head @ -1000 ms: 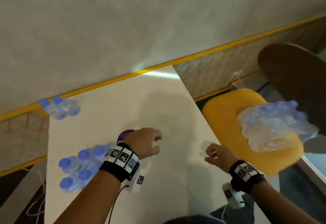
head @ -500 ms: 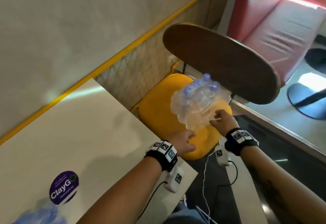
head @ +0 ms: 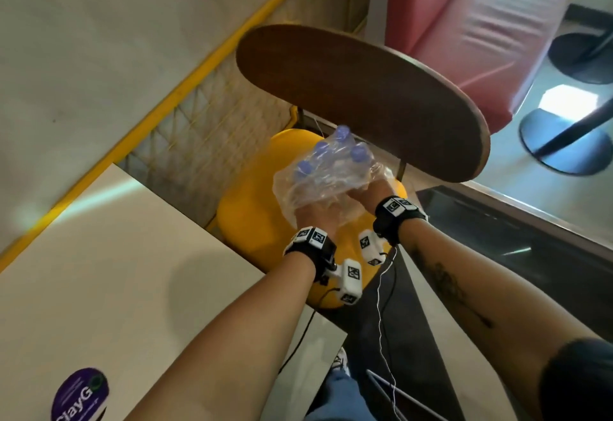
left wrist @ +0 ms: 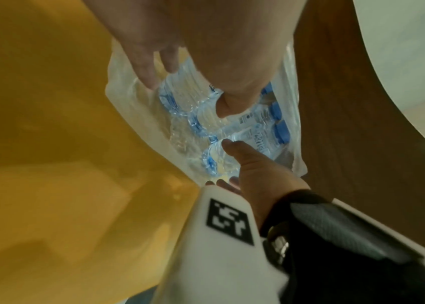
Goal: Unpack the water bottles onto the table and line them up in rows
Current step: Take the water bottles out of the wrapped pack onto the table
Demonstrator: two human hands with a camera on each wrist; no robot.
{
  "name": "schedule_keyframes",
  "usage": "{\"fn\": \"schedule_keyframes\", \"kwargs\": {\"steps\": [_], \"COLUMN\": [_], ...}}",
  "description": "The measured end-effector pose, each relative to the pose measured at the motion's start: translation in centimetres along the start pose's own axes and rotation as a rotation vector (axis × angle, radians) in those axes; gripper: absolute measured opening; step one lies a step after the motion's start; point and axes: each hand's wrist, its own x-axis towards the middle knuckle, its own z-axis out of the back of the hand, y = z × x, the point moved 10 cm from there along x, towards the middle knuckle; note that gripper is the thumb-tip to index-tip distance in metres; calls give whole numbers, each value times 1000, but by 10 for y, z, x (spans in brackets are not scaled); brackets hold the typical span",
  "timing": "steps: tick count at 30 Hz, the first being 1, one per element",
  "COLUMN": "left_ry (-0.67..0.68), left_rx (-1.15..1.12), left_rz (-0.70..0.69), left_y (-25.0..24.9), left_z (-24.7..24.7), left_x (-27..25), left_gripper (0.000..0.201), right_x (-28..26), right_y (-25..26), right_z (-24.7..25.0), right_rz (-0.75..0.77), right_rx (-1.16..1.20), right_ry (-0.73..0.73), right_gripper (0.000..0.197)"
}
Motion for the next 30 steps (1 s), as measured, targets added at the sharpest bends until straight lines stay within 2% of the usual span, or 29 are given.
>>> {"fn": "schedule_keyframes", "kwargs": {"steps": [1, 3, 6, 8, 10, 12, 13, 15, 16, 21, 23, 26, 28, 30], "left_ry": [-13, -8, 128, 189, 167, 149, 135, 129, 133, 232, 292, 271, 232, 168], "left_rx": [6, -4, 64, 77, 128, 255, 288, 284, 274, 138, 93, 75, 60, 70], "left_rz": [10, 51, 176, 203, 136, 51, 36, 16, -9, -249, -316, -385, -392, -343], "left_y": [-2, -3, 8, 10, 7, 1, 5, 7, 5, -20, -13, 9, 29, 61], "left_z": [5, 9, 3, 3, 7, 11, 13, 14, 13, 29, 41, 78, 113, 154], "left_x": [2, 12, 19, 25, 37, 45, 46, 41, 38, -24, -51, -88, -113, -133], "left_gripper": [14, 20, 42, 43, 46, 48, 42, 33, 36, 65, 70, 61, 55, 60], "right_x": [3, 4, 8, 12, 13, 11, 7, -5, -13, -68, -92, -125, -150, -172], "right_y": [-8, -15, -12, -13, -10, -6, -3, 4, 8, 17, 12, 3, 6, 15], "right_z": [-4, -5, -3, -4, -3, 1, 2, 5, 7, 10, 9, -9, -30, -58], "right_rz": [-59, -156, -148, -143, -91, -44, -21, 48, 89, 237, 269, 265, 299, 322], "right_rx": [10, 33, 50, 60, 8, -48, -47, -39, -30, 19, 58, 94, 86, 56], "right_ry": [29, 44, 9, -9, -37, -87, -89, -89, -84, -55, -61, -20, 44, 134], "right_gripper": [45, 51, 65, 79, 74, 54, 48, 51, 56, 60, 57, 57, 57, 59]}}
